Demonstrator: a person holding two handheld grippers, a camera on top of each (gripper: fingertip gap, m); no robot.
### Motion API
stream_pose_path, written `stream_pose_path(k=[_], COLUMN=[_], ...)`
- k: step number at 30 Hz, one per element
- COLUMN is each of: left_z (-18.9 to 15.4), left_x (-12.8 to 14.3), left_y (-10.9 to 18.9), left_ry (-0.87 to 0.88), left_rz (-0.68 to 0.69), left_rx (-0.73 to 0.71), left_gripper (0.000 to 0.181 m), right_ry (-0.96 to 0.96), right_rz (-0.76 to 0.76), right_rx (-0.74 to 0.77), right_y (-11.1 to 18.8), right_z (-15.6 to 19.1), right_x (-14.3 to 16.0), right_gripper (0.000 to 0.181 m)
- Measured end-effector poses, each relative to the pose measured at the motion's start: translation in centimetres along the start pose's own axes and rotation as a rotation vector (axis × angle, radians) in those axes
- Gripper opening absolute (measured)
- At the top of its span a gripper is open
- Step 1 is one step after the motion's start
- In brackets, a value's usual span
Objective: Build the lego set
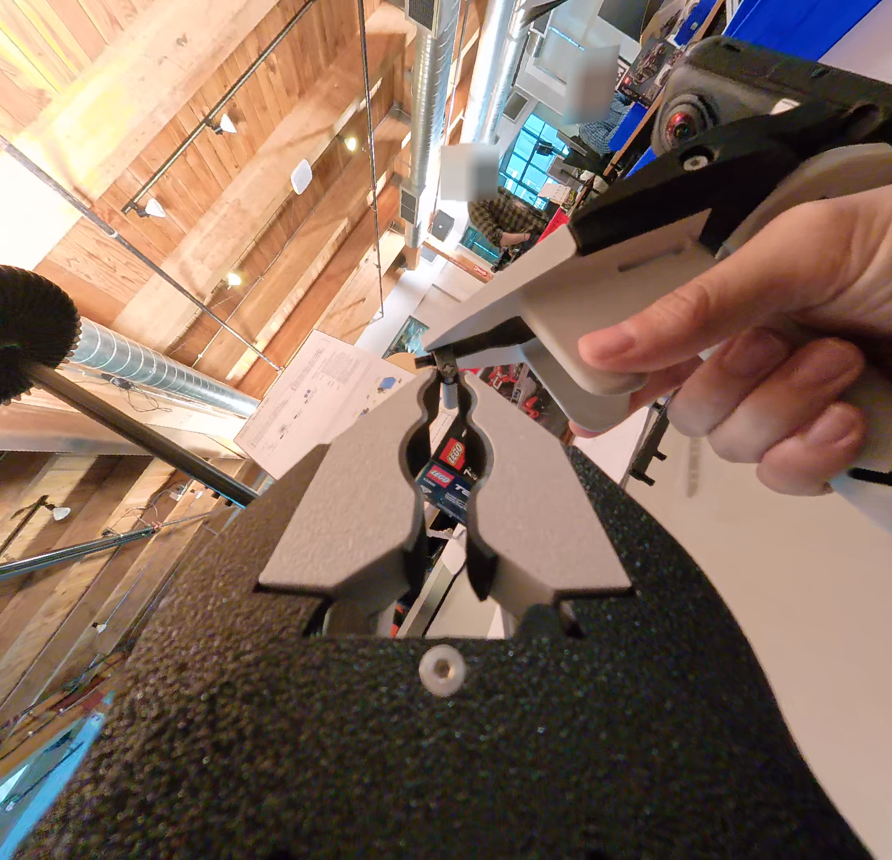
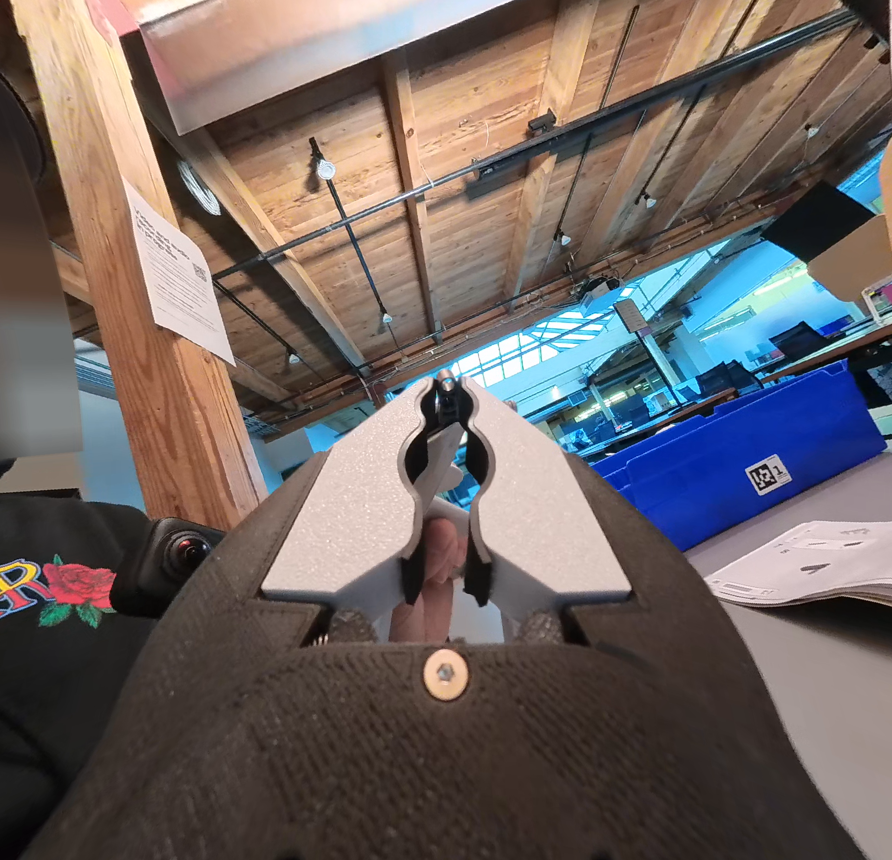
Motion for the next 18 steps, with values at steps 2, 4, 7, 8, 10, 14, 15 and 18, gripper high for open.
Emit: stream_pose_path(k=[2,4,7,8,10,14,15,18], left_z=[-0.02,-0.04,0.14,0.23,0.24,-0.05,-0.07,-0.08], left_x=[-0.03,-0.16,-0.37,-0.37,-0.30,-0.18,-0.19,-0.23], left_y=[-0.02,-0.02,0.03,0.03,-0.01,-0.08,-0.09,-0.10], left_ry=[0.017,0.026,0.029,0.033,0.041,0.052,0.068,0.103], left_rz=[0.000,-0.005,-0.009,-0.009,-0.006,0.000,-0.002,-0.004], left_rx=[0.004,0.003,-0.008,-0.007,-0.004,0.006,0.010,0.020], left_gripper=[0.004,0.004,0.004,0.004,0.004,0.004,0.004,0.004], right_ry=[0.023,0.049,0.091,0.061,0.052,0.061,0.055,0.068], right_rz=[0.036,0.021,0.012,0.010,-0.044,-0.035,-0.038,-0.033], right_rx=[0.005,0.016,0.024,0.014,0.010,0.028,0.031,0.026], right_y=[-0.16,-0.20,-0.45,-0.52,-0.36,-0.30,-0.24,-0.18], right_z=[0.09,0.21,0.56,0.52,0.59,0.45,0.36,0.44], right_x=[0.32,0.31,0.26,0.21,-0.17,-0.14,-0.14,-0.16], right_gripper=[0.007,0.005,0.005,0.005,0.008,0.009,0.005,0.004])
Point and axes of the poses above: each gripper's, where its closed fingertips meet, y back along the fingers, x out of its underside, z = x × y across the jaws, the point moved 7 cm from there along y, back along the fingers, and after that the axes turned 5 degrees about -x, right-handed, at the moved point
